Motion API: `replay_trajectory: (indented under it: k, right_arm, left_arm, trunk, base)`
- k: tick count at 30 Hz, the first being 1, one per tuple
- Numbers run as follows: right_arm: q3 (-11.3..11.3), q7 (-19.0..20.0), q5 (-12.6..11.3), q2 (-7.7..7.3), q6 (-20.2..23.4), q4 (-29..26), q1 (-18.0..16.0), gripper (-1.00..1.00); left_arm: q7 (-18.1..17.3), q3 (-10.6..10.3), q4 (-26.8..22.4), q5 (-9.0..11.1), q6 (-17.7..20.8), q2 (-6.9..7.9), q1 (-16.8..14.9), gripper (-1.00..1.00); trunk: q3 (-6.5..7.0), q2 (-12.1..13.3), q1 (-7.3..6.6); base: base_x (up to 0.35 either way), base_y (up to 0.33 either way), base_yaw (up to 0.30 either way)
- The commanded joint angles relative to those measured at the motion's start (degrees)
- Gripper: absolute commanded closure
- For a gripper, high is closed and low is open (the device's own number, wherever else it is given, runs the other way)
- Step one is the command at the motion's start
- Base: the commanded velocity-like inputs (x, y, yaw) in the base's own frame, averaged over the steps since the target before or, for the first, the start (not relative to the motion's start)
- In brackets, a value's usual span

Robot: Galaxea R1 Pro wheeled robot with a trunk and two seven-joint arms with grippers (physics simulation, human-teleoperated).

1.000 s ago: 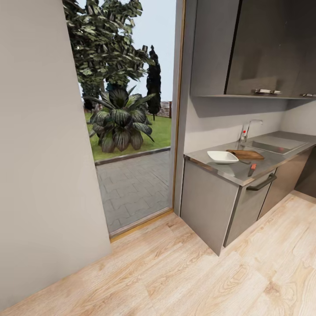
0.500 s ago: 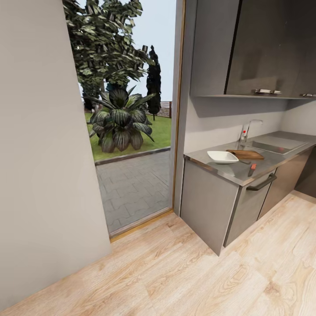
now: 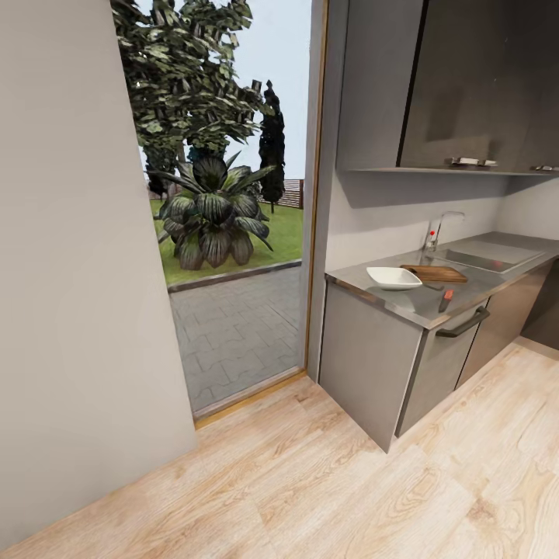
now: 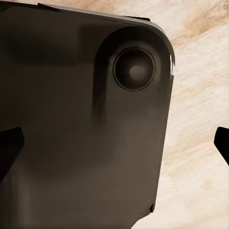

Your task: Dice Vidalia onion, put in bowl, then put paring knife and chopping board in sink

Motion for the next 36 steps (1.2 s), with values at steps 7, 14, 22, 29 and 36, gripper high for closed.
replay_trajectory:
  k: [7,14,22,29,36]
  right_arm:
    - [0.3,-0.3,0.2,0.01,0.0,-0.1,0.0,-1.00]
    - [0.3,-0.3,0.2,-0.01,0.0,-0.1,0.0,-1.00]
    - [0.3,-0.3,0.2,0.01,0.0,-0.1,0.0,-1.00]
    - [0.3,-0.3,0.2,0.01,0.0,-0.1,0.0,-1.00]
    - [0.3,-0.3,0.2,-0.02,0.0,-0.1,0.0,-1.00]
  left_arm:
    - [0.1,-0.1,-0.1,-0.2,-0.1,0.01,0.0,-1.00]
    - [0.1,-0.1,-0.1,-0.2,-0.1,0.01,0.0,-1.00]
    - [0.1,-0.1,-0.1,-0.2,-0.1,0.01,0.0,-1.00]
    - [0.1,-0.1,-0.1,-0.2,-0.1,0.01,0.0,-1.00]
    - [0.1,-0.1,-0.1,-0.2,-0.1,0.01,0.0,-1.00]
  trunk:
    - [-0.03,0.0,0.00]
    - [-0.03,0.0,0.00]
    - [-0.03,0.0,0.00]
    - [-0.03,0.0,0.00]
    - [-0.03,0.0,0.00]
  base:
    - [0.000,0.000,0.000]
    - [0.000,0.000,0.000]
    - [0.000,0.000,0.000]
    - [0.000,0.000,0.000]
    - [0.000,0.000,0.000]
